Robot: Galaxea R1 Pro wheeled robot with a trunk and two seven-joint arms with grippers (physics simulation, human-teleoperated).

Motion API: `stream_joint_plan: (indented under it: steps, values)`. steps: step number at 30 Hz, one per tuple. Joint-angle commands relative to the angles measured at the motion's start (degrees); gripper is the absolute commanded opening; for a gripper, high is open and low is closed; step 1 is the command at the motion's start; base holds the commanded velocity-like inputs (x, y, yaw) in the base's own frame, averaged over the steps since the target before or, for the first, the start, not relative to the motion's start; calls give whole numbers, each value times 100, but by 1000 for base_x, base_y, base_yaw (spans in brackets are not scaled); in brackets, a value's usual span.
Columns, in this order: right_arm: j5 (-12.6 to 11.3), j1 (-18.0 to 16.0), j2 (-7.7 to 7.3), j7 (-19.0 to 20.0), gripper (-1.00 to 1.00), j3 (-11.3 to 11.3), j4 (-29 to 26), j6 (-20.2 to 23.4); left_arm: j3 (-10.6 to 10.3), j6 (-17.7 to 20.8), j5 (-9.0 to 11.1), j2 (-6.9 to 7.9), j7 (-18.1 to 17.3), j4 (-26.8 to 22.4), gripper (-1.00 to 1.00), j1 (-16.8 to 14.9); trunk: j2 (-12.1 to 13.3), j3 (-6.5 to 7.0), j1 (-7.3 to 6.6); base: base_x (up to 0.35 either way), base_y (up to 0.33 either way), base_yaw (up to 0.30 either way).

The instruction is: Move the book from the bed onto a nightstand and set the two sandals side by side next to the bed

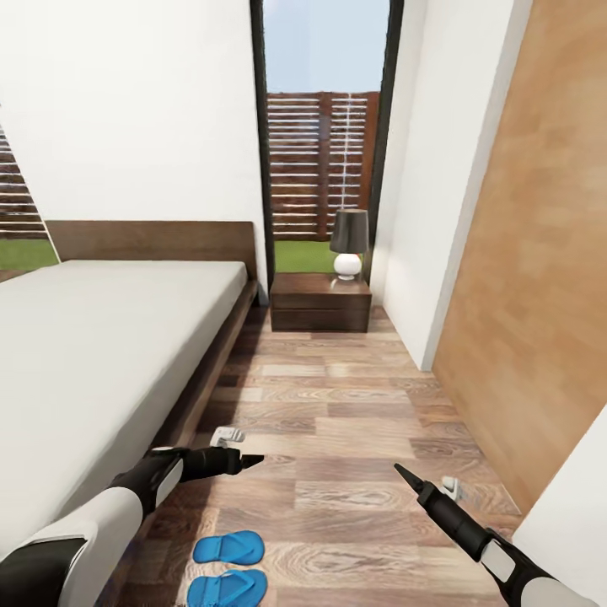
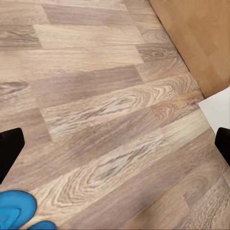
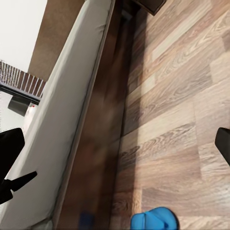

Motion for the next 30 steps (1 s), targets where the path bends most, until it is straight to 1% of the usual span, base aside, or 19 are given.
stream_joint_plan:
  steps: [1,6,18,30]
  values:
    - [-11,-2,-1,21,100,-11,0,38,43,41,-44,-4,-28,-7,100,-2,-2,-6,-1,0,-13,246]
    - [-11,-2,-1,21,100,-11,-1,35,42,41,-44,-9,-28,-7,100,-2,-2,-6,-1,-61,-77,246]
    - [-11,-2,-1,21,100,-11,0,30,43,41,-44,-19,-28,-7,100,-2,-2,-6,-1,-157,-180,246]
    - [-11,-2,1,21,100,-11,-1,29,43,41,-44,-25,-28,-7,100,-2,-2,-6,-1,-25,-28,246]
